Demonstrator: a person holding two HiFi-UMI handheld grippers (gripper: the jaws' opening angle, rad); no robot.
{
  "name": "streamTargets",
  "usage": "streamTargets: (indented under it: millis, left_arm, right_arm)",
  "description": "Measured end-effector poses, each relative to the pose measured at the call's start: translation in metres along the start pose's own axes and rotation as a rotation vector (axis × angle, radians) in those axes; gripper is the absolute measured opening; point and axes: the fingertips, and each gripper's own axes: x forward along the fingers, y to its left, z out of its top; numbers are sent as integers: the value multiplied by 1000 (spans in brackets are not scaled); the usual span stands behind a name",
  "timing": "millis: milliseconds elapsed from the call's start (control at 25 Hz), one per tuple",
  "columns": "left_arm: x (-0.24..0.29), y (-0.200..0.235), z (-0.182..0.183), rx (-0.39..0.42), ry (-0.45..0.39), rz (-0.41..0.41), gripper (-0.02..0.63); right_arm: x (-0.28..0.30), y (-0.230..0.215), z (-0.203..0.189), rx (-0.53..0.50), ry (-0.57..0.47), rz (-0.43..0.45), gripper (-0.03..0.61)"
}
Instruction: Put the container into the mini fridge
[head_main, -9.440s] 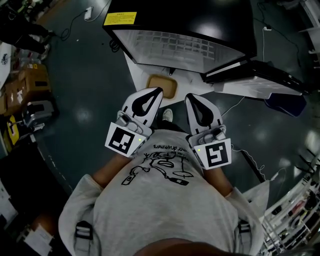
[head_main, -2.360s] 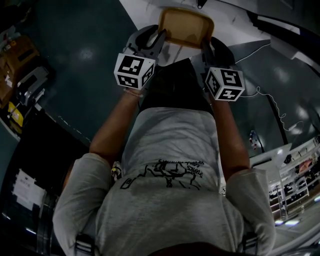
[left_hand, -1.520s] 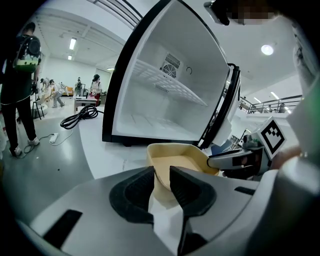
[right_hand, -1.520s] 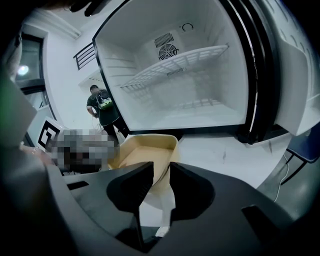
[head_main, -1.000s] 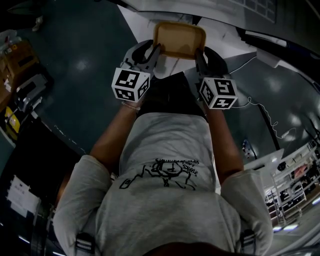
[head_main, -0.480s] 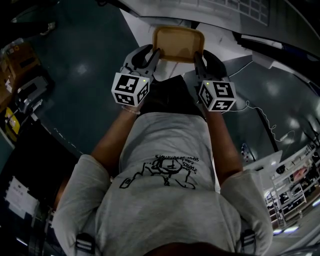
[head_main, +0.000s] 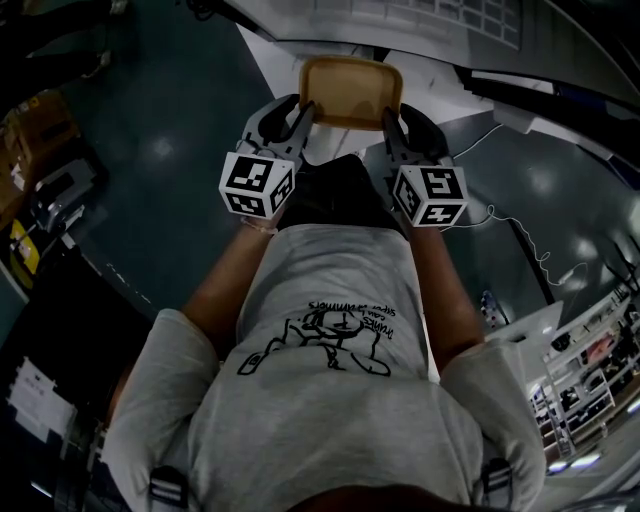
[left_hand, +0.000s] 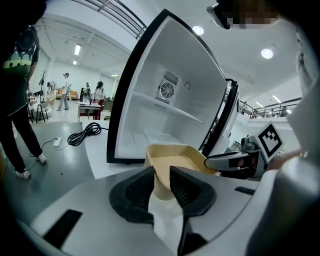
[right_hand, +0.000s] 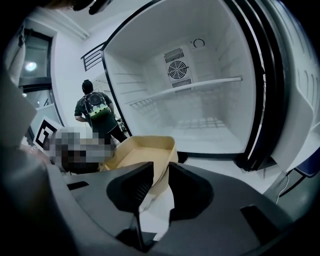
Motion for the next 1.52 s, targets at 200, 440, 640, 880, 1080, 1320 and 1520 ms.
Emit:
streamTargets:
  millis: [200, 440, 640, 880, 1080, 1320, 1520]
  left_arm:
    - [-6, -5, 8, 4, -13, 2, 105]
    - [-11, -9, 16, 0, -23, 4, 104]
    - [-18, -17, 29, 12, -36, 9, 104]
    - [-27, -27, 40, 14, -49, 8, 104]
    - [-32, -33, 48, 8, -61, 9, 105]
    - [-40, -41, 58, 2, -74, 8, 104]
    - [-45, -47, 69, 7, -92, 5, 104]
  right_arm:
    - [-8, 2, 6, -9, -6, 4, 101]
    - [-16, 5, 14, -12, -14, 10, 101]
    - [-27, 7, 25, -10, -32, 16, 101]
    - [-42, 10, 35, -4, -50, 15, 101]
    - [-49, 9, 42, -4, -62, 18, 101]
    - [-60, 12, 54, -7, -80, 17, 101]
    - [-68, 13, 63, -7, -94, 17, 101]
